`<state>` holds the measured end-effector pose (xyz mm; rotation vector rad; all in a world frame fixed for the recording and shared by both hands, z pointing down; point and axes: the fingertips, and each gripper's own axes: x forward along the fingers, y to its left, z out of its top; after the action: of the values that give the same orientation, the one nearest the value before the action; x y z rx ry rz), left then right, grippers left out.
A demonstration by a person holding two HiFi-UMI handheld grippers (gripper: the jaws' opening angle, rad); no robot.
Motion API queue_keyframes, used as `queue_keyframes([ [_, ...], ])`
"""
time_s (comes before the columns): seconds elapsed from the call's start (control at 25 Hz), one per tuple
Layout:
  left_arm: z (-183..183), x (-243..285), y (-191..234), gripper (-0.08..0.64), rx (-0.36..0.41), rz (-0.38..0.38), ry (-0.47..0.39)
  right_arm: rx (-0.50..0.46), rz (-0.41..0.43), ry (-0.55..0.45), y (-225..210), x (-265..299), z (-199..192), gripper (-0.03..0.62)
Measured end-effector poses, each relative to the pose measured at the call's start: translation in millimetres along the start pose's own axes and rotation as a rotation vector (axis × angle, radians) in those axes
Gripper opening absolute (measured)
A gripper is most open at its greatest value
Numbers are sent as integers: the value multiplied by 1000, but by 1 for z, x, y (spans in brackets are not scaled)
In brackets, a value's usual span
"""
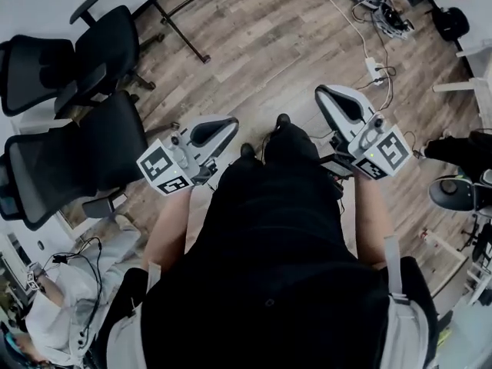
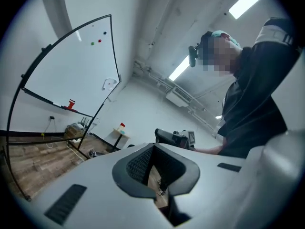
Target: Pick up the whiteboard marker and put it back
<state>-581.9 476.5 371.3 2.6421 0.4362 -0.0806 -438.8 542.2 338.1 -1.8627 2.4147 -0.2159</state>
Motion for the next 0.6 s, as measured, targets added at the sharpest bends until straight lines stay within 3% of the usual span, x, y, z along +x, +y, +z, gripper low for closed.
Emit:
queue_keyframes([
  [0.28,-2,33,15,11,-31,-32,30,55,-13,-20,-47,-10,20,21],
  [0.6,14,121,75,11,39,43,84,8,125,78,-110,8,4,21],
])
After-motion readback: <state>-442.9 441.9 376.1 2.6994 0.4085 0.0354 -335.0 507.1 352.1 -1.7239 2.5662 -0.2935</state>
